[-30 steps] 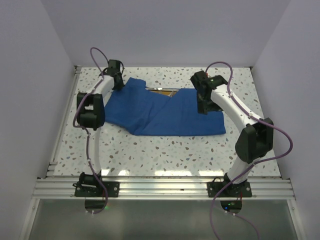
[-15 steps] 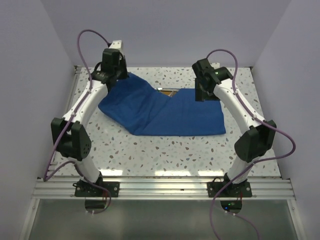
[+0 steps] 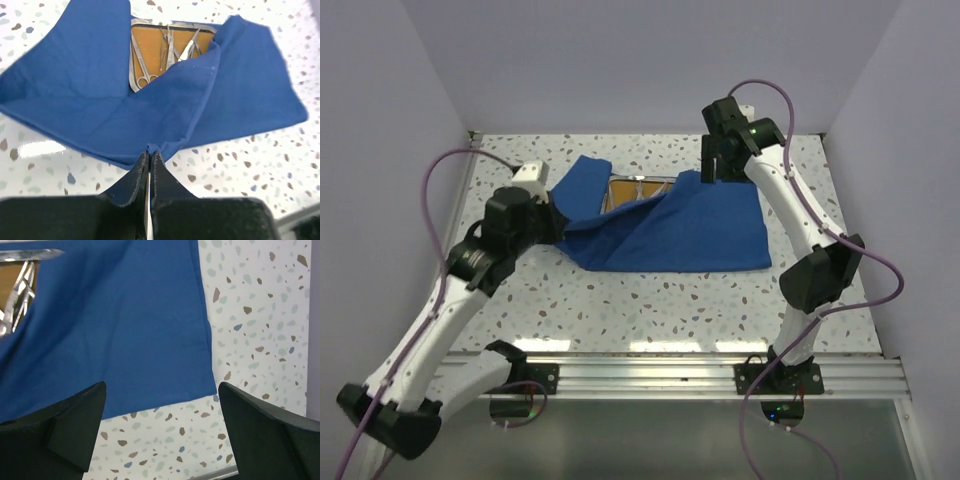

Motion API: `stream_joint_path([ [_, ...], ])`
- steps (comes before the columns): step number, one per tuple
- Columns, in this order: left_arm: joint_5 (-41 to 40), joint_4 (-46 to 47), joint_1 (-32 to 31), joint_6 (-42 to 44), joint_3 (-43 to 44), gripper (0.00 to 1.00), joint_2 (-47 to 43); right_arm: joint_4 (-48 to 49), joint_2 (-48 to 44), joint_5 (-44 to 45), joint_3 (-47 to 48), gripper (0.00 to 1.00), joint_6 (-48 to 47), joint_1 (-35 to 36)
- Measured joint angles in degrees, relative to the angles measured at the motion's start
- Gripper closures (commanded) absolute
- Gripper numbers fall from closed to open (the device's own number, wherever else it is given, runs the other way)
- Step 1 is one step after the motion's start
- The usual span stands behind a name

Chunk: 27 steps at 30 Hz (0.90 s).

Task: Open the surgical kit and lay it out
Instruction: Open the surgical kit at the center of the board.

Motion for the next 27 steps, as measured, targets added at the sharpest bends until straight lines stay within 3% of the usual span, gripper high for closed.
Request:
stream_joint_path([
  [8, 2.6, -12.9, 0.0, -4.6, -3.4, 1.00, -26.9, 0.6, 3.9, -0.7, 5.9, 0.01, 3.5, 0.0],
  [13, 3.5, -25.9, 0.0, -4.3, 0.3, 1.00, -28.7, 8.0, -4.5, -2.0, -9.8, 0.01, 10.0, 0.0],
  [18, 3.6, -34.3, 0.0, -4.4, 2.8, 1.00, -33.7, 17.2, -16.0, -9.9, -26.1, 0.01, 14.7, 0.0],
  [23, 3.4, -38.0, 0.0, -4.3, 3.5, 1.00, -37.1, 27.4, -18.0, -20.1, -31.8, 0.01, 19.3, 2.0],
  [27, 3.8, -38.3, 0.0, -4.3, 3.1, 1.00, -37.1, 31.5, -15.3, -23.3, -32.2, 0.01, 21.2, 3.9],
])
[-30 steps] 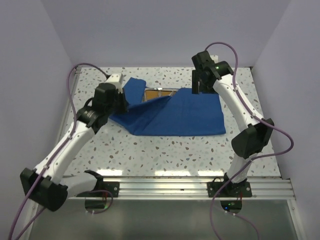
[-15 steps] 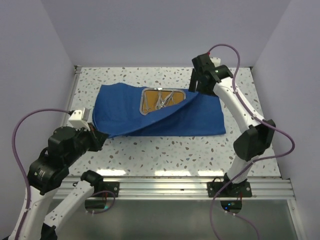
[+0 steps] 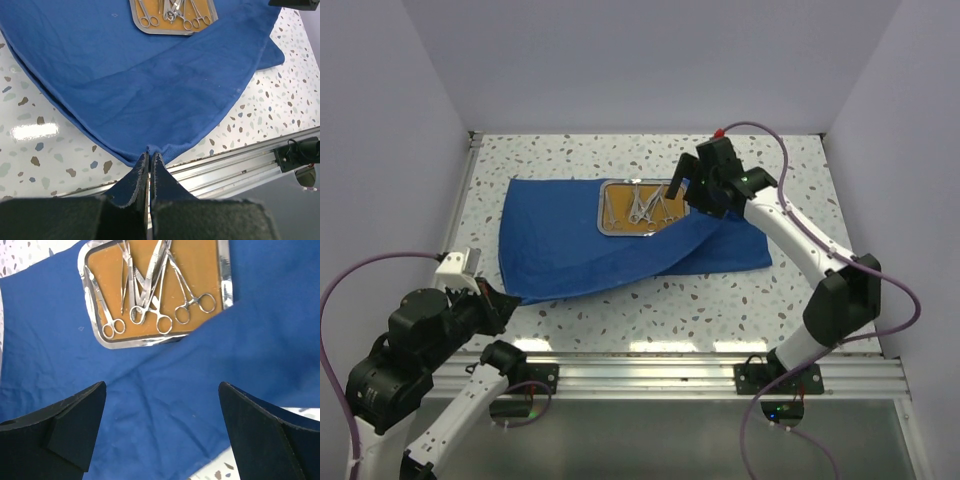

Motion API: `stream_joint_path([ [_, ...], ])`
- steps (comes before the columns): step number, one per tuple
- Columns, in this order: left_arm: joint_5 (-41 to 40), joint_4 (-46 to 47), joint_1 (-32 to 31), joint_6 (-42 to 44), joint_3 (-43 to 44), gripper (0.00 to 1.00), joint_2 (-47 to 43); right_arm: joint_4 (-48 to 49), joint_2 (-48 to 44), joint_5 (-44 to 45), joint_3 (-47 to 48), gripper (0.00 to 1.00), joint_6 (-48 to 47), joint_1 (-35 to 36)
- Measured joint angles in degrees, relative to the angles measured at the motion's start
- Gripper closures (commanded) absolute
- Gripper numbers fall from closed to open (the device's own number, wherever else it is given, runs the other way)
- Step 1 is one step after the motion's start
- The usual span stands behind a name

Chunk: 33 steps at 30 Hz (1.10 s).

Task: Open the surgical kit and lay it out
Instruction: Open the surgical kit at the center of the board.

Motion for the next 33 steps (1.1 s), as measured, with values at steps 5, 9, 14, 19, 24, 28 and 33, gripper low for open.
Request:
stream_joint_path([
  [5, 0.0, 0.0, 0.0, 0.6, 0.0, 1.00, 0.4, -2.1, 7.0, -0.2, 7.3, 0.01, 1.0, 0.3],
  [9, 0.0, 0.2, 0.0, 1.0, 0.0, 1.00, 1.5, -7.9, 7.7, 2.9, 10.4, 0.01, 1.0, 0.4],
  [14, -0.3, 0.3, 0.0, 1.1, -0.2, 1.00, 1.7, -14.0, 1.1, 7.7, 8.8, 0.01, 0.7, 0.6],
  [19, -0.5, 0.6, 0.0, 1.5, -0.6, 1.00, 1.7, -14.9, -6.1, 9.2, 3.2, 0.01, 0.9, 0.6],
  [24, -0.5, 0.7, 0.0, 2.1, -0.6, 1.00, 2.4, -15.1, -3.9, 10.2, 0.6, 0.01, 1.1, 0.6],
  [28, -0.9, 0.7, 0.0, 2.1, -0.6, 1.00, 3.0, -15.2, -1.5, 10.7, -0.2, 0.01, 1.0, 0.6],
  [33, -1.7, 0.6, 0.0, 2.2, 0.1, 1.00, 3.1, -14.2, 1.4, 11.5, -0.4, 0.01, 1.2, 0.6],
])
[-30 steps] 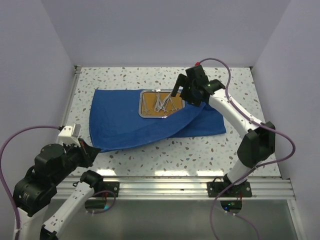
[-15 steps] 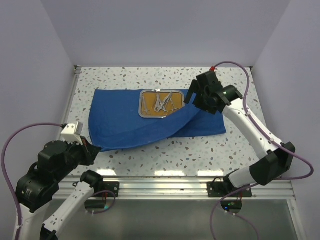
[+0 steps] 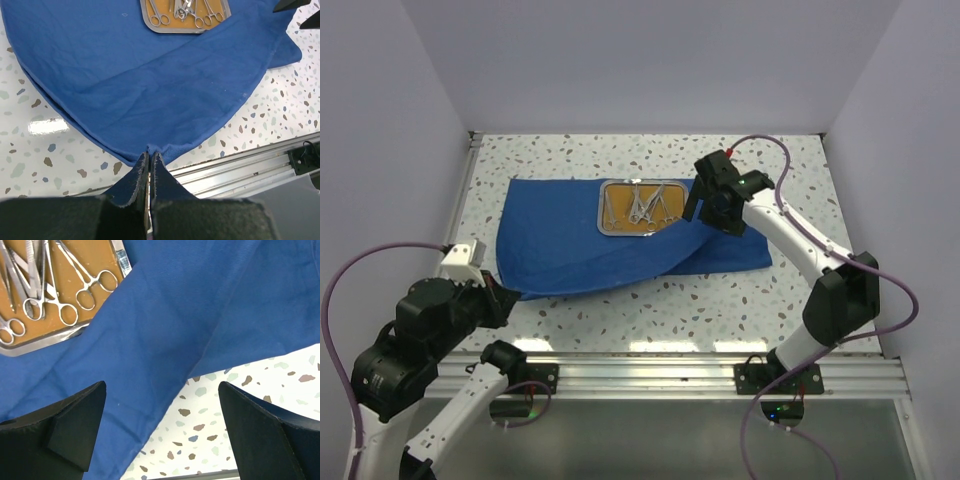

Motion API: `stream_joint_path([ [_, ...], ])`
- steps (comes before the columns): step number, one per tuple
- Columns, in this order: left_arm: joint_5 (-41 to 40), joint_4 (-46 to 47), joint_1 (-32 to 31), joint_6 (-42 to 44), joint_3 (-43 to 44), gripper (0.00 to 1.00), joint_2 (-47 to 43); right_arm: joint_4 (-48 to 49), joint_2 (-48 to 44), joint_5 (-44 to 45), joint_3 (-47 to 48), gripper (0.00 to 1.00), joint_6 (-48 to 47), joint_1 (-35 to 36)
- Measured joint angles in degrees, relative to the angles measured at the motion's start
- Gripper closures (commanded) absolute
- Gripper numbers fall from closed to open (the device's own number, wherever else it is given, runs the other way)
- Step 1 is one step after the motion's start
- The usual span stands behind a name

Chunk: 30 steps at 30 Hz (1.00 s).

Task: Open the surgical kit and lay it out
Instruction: Open the surgical kit at the center of the board.

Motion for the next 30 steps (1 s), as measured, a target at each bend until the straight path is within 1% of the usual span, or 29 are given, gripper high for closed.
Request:
stream_joint_path([
  [6, -0.7, -0.3, 0.0, 0.0, 1.0, 1.00, 0.0, 2.9, 3.6, 0.4, -2.2, 0.01, 0.3, 0.0],
  [7, -0.9, -0.3, 0.0, 0.0, 1.1, 1.00, 0.0, 3.5, 3.9, 0.5, -3.3, 0.04, 0.4, 0.0],
  [8, -1.0, -0.5, 0.0, 0.0, 1.3, 1.00, 0.0, 4.0, 4.0, 0.8, -4.4, 0.19, 0.4, 0.0],
  [9, -1.2, -0.6, 0.0, 0.0, 1.5, 1.00, 0.0, 4.7, 4.2, 1.2, -5.6, 0.31, 0.3, 0.0],
  [10, -1.2, -0.7, 0.0, 0.0, 1.8, 1.00, 0.0, 5.4, 4.3, 1.4, -6.8, 0.55, 0.4, 0.0],
  [11, -1.3, -0.9, 0.0, 0.0, 2.1, 1.00, 0.0, 5.8, 4.5, 1.5, -7.6, 0.65, 0.4, 0.0],
  [12, -1.3, -0.9, 0.0, 0.0, 2.3, 1.00, 0.0, 6.1, 4.6, 1.6, -8.1, 0.73, 0.7, 0.0],
  [13, -1.4, -0.9, 0.0, 0.1, 2.6, 1.00, 0.0, 6.2, 4.6, 1.6, -8.3, 0.84, 0.9, 0.0],
  [14, -1.4, -1.0, 0.0, 0.1, 2.8, 1.00, 0.1, 6.3, 4.6, 1.7, -8.3, 0.91, 0.8, 0.0],
  [16, -1.5, -1.2, 0.0, 0.3, 3.0, 1.00, 0.1, 6.4, 4.4, 1.9, -8.3, 1.00, 1.0, 0.0],
  [19, -2.2, -1.2, 0.0, 0.9, 3.2, 1.00, 0.3, 6.1, 3.2, 1.7, -8.2, 1.00, 0.8, 0.0],
  [23, -4.0, -1.2, 0.0, 1.7, 3.7, 1.00, 1.2, 4.4, -2.0, -0.2, -8.0, 1.00, 0.9, 0.1],
  [26, -5.3, -1.0, 0.0, 2.9, 4.1, 1.00, 2.2, 1.0, -7.4, -1.8, -7.9, 1.00, 1.0, 0.7],
  [30, -6.3, -0.5, 0.0, 4.3, 4.3, 1.00, 3.9, -5.9, -15.0, -4.3, -8.9, 1.00, 2.1, 1.3],
])
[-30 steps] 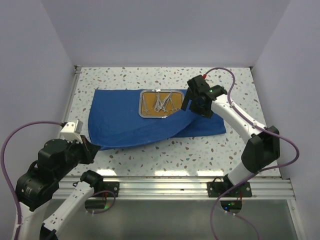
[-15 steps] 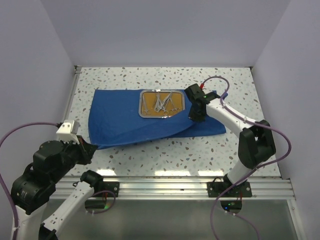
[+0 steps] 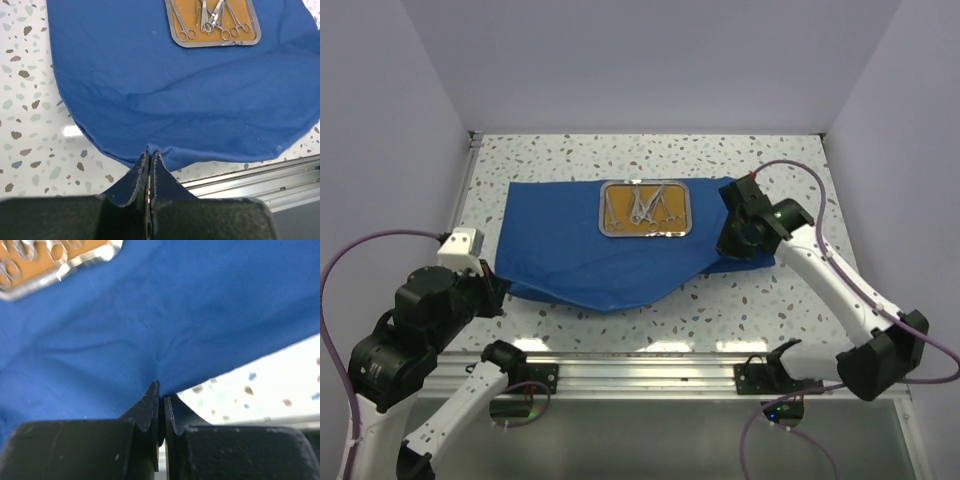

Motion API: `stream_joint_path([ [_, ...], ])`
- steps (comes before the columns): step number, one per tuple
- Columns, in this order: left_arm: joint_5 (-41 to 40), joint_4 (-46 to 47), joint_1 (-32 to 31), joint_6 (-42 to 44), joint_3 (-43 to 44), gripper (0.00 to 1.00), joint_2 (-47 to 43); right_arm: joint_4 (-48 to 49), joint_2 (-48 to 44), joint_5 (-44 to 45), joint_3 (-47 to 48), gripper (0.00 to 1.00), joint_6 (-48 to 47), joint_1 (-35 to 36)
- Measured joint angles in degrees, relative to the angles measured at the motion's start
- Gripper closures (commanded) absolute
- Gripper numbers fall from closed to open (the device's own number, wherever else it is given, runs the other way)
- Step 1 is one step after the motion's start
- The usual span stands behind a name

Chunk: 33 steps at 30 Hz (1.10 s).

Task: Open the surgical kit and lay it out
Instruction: Open the surgical kit at the center of the board.

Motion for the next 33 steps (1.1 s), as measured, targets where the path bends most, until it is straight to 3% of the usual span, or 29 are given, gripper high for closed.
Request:
stream_joint_path([
  [6, -0.4, 1.3, 0.0, 1.5, 0.0, 1.00, 2.7, -9.2, -12.0, -6.0, -9.0, 1.00, 2.4, -0.1],
  [12, -0.3, 2.5, 0.0, 3.0, 0.0, 1.00, 6.9, -14.0, -18.4, -14.0, -18.8, 0.80, 3.2, -0.1],
  [16, 0.7, 2.4, 0.0, 2.9, 1.4, 0.99, 10.6, -16.2, -22.8, -19.5, -23.9, 0.82, 3.7, -0.1],
  [18, 1.5, 2.3, 0.0, 2.6, 3.0, 0.79, 12.3, -17.0, -25.1, -21.9, -24.4, 0.79, 4.1, -0.1],
  [19, 2.0, 2.2, 0.0, 2.4, 4.2, 0.68, 13.0, -17.4, -26.4, -23.1, -24.4, 0.72, 4.4, -0.1],
  [20, 2.4, 2.3, 0.0, 2.2, 5.5, 0.47, 13.7, -17.6, -27.5, -24.3, -24.2, 0.61, 4.7, -0.1],
  [21, 3.0, 2.3, 0.0, 2.3, 7.0, 0.39, 14.4, -18.1, -28.3, -25.5, -23.7, 0.10, 5.1, -0.1],
  [22, 3.5, 2.3, 0.0, 2.0, 8.3, 0.29, 15.0, -18.6, -28.7, -26.4, -22.9, 0.01, 5.3, -0.1],
  [23, 3.8, 2.3, 0.0, 1.8, 10.0, 0.07, 15.8, -19.3, -28.6, -27.1, -21.0, 0.01, 5.0, -0.1],
  [25, 4.5, 2.3, 0.0, 1.7, 14.3, 0.01, 17.5, -19.8, -27.3, -27.6, -15.3, 0.01, 4.3, 0.0],
  [29, 3.9, 4.3, 0.0, 1.4, 22.1, 0.00, 20.8, -20.0, -19.8, -24.7, 1.4, 0.01, 1.7, 0.0],
  [33, -1.2, 8.9, 0.0, 1.5, 20.8, 0.02, 21.1, -18.3, -11.5, -16.9, 12.8, 0.01, -2.3, -0.1],
])
